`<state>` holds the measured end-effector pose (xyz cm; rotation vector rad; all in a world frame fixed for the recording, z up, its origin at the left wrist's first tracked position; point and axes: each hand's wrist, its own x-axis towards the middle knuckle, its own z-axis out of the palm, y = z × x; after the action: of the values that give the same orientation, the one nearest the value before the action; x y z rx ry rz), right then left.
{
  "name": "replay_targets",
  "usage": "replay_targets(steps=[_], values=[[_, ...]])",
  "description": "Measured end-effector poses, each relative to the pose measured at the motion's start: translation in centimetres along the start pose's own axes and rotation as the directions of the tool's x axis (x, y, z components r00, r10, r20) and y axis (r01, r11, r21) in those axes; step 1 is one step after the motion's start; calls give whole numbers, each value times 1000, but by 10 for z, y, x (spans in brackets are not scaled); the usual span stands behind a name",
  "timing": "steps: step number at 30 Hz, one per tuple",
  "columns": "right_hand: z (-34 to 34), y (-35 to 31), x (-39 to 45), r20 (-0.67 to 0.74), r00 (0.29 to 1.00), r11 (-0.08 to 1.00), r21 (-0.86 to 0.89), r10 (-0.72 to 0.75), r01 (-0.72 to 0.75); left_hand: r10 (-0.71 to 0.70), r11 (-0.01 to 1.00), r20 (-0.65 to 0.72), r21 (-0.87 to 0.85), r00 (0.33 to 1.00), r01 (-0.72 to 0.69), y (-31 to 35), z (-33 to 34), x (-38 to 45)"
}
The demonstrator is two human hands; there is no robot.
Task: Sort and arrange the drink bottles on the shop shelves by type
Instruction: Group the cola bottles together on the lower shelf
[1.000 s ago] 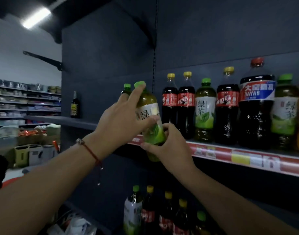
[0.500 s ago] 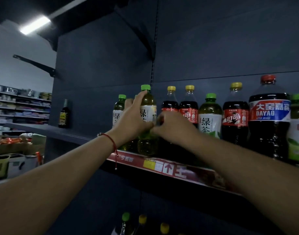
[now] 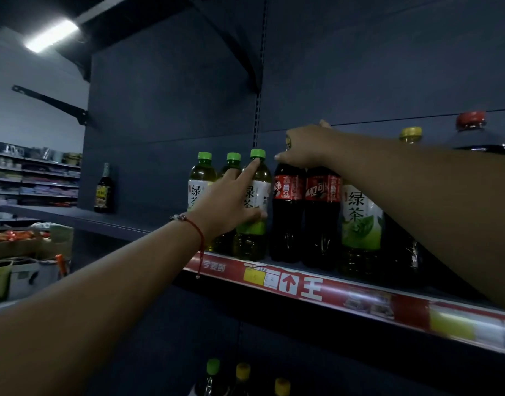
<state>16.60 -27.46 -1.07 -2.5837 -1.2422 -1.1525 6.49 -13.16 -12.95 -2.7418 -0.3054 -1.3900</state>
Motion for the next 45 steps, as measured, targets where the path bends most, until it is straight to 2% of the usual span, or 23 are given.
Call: replay_targets(steps=[3, 6, 12, 15, 21, 23, 24, 25, 26, 27, 28, 30, 32, 38, 41, 43, 45], values=[[1, 0, -4, -106, 994, 998, 44, -34, 39, 44, 982, -22, 183, 999, -39, -3, -2, 1], [0, 0, -15, -216, 975, 991, 107, -57, 82, 64, 962, -15, 267, 998, -57, -4, -2, 1], [-13, -6, -43, -269, 959, 891, 410, -86, 195, 68, 914, -45, 403, 997, -44, 1, 2, 1], [-20, -10, -67, -282, 952, 836, 488, -122, 252, 51, 924, -56, 383, 997, -26, 3, 7, 1], [-22, -6, -118, -365, 915, 831, 446, -171, 333, -29, 947, 59, 322, 998, 9, 29, -7, -18], [-25, -2, -136, -399, 904, 805, 479, -154, 349, 28, 982, 44, 184, 999, -36, 45, -17, -37], [-27, 1, -146, -418, 897, 792, 496, -141, 356, 65, 998, 45, 14, 997, -66, 54, -22, -47], [-30, 3, -155, -437, 891, 779, 514, -123, 359, 84, 975, 61, -213, 995, -69, 66, -27, -59], [-33, 5, -164, -451, 887, 762, 540, -96, 358, 81, 902, 94, -431, 992, -33, 77, -30, -71], [-35, 6, -172, -458, 887, 738, 580, -57, 346, 63, 813, 124, -581, 990, 21, 89, -34, -83], [-37, 8, -181, -456, 890, 705, 629, -6, 327, 34, 748, 127, -661, 991, 59, 99, -37, -93], [-38, 12, -196, -413, 905, 610, 744, 99, 273, -23, 689, 83, -721, 996, 76, 115, -38, -111], [-34, 15, -214, -327, 930, 471, 856, 170, 214, -74, 643, 69, -759, 995, 100, 130, -40, -129], [-12, -1, -279, -137, 972, 183, 978, 190, 102, -194, 482, 173, -841, 966, 247, 163, -31, -204], [14, -16, -316, 17, 993, 41, 999, 116, -22, -313, 386, 247, -849, 917, 360, 170, -15, -244], [41, -28, -346, 136, 991, 32, 990, -13, -135, -391, 281, 308, -857, 867, 432, 171, -1, -268], [72, -42, -377, 269, 951, 0, 962, -151, -272, -442, 136, 399, -855, 803, 500, 174, 13, -292]])
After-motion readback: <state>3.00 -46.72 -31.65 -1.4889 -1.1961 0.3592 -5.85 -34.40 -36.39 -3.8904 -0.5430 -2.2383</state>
